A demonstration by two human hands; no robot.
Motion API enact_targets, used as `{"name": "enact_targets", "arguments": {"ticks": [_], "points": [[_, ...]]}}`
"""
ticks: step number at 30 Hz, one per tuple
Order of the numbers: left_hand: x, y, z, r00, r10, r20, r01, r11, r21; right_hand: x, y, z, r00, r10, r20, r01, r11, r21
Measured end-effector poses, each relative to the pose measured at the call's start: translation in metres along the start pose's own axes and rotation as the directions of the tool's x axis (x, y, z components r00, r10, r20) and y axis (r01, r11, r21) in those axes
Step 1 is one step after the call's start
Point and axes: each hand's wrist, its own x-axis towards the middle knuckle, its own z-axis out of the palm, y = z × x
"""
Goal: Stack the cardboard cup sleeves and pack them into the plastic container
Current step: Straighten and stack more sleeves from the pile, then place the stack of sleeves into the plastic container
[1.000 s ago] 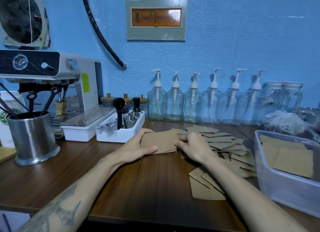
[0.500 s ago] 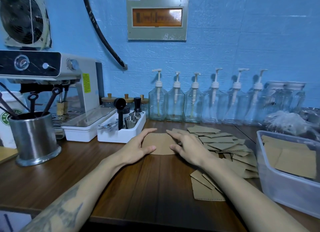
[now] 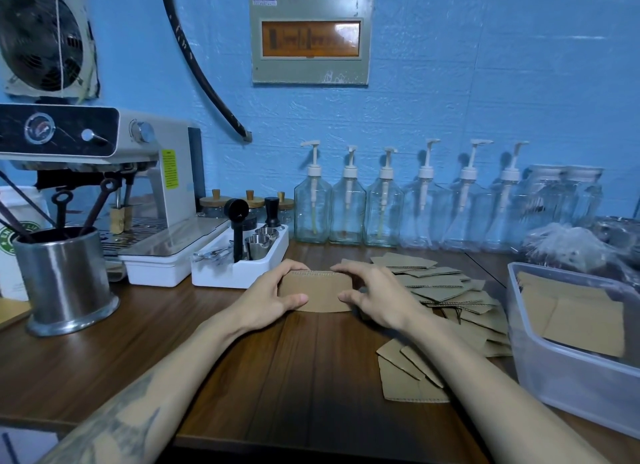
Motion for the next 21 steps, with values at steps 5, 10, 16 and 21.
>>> {"name": "enact_targets", "arguments": {"ticks": [5, 10, 16, 21], "points": [[0.0, 0.001, 0.0, 1.0, 0.003, 0.004, -0.003, 1.0, -0.013, 0.002, 0.001, 0.0, 1.0, 0.013, 0.019, -0.014, 0.999, 0.034], [-0.001, 0.003, 0.003, 1.0, 0.022, 0.003, -0.022, 0.999, -0.029, 0.005, 0.0, 0.002, 0.998, 0.065, 0.006, -0.065, 0.989, 0.134], [-0.001, 0.007, 0.008, 0.999, 0.012, -0.047, -0.012, 1.0, 0.02, 0.008, -0.013, 0.001, 0.997, 0.059, 0.053, -0.067, 0.985, 0.156], [0.009, 0.036, 0.015, 0.995, 0.055, -0.081, -0.057, 0.998, -0.021, 0.002, -0.019, -0.025, 0.989, 0.147, -0.03, -0.138, 0.969, 0.205]]}}
